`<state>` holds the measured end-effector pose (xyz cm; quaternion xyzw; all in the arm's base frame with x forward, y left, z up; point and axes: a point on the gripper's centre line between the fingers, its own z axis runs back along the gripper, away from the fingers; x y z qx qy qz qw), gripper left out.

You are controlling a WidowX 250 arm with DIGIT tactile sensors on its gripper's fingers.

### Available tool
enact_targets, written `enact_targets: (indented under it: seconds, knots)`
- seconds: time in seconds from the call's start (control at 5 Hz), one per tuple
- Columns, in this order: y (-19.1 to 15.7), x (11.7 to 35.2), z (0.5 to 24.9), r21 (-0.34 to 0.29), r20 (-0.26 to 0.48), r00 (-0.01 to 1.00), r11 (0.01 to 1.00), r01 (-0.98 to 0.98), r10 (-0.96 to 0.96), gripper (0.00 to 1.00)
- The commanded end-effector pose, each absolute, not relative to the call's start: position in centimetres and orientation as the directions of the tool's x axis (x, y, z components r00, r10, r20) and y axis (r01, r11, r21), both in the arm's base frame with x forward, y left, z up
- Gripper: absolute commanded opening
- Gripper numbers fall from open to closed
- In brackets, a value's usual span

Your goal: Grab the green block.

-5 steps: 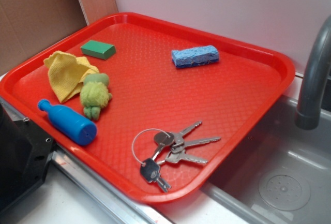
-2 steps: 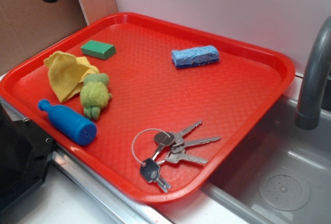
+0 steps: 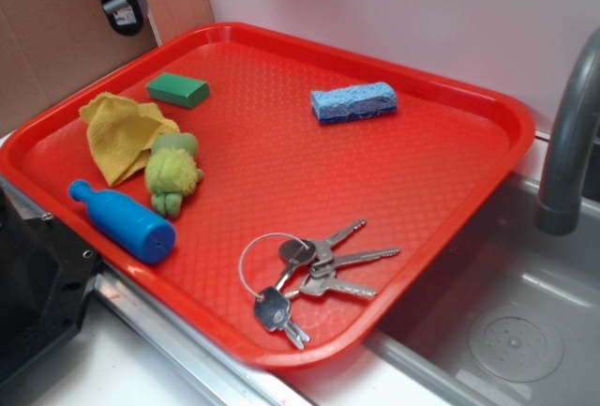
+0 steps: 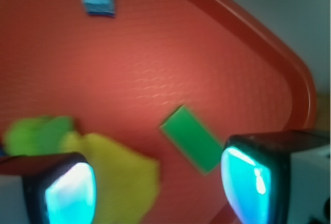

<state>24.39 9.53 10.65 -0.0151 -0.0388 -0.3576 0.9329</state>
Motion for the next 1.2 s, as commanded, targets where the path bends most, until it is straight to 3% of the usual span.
enact_targets:
  seconds: [0.0, 0.2, 0.6, 0.8, 1.0]
  knots:
    - [10.2, 26.1, 5.9, 0.100, 0.050, 0.649, 0.650, 0.753, -0.759, 1.00]
    - [11.9, 24.0, 3.8, 0.086, -0.004, 0.659, 0.656, 0.750, -0.753, 1.00]
    - [12.1, 23.6, 0.5, 0.034, -0.020, 0.642, 0.641, 0.767, -0.767, 1.00]
    - [12.0, 23.5, 0.5, 0.026, -0.030, 0.662, 0.661, 0.750, -0.749, 0.94]
    - [11.5, 23.5, 0.9, 0.007, -0.036, 0.711, 0.711, 0.703, -0.703, 0.00]
